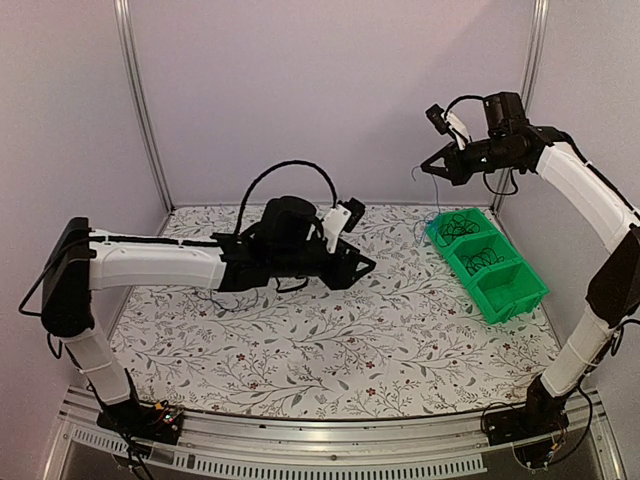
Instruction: Untangle the cables
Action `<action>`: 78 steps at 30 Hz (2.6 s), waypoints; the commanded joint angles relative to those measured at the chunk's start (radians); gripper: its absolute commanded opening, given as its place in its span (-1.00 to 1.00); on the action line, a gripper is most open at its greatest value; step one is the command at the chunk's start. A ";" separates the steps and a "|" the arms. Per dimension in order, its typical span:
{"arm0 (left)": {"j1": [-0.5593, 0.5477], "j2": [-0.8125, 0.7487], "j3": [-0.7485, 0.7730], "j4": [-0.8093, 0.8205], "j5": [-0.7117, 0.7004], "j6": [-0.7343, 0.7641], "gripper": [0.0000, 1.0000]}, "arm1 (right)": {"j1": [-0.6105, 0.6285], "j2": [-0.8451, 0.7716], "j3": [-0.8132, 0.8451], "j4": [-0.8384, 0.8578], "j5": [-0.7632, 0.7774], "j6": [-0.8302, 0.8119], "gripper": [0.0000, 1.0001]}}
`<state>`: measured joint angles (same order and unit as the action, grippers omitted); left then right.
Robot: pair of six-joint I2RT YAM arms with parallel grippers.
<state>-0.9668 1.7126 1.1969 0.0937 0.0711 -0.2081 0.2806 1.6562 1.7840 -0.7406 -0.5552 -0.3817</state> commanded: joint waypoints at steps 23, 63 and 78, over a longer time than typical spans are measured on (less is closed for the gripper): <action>0.042 0.454 0.439 0.051 -0.035 -0.040 -0.59 | 0.147 0.072 0.051 -0.013 -0.051 0.035 -1.00; 0.170 0.546 0.377 0.251 0.175 -0.370 -0.20 | 0.150 0.061 0.055 -0.022 -0.089 0.042 -1.00; 0.193 0.421 0.118 0.608 0.384 -0.553 0.03 | 0.150 0.081 0.051 -0.016 -0.097 0.035 -1.00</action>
<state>-0.7784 2.1452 1.3064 0.5613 0.3656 -0.7040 0.4252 1.7222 1.8153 -0.7559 -0.6392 -0.3405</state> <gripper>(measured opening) 0.506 0.012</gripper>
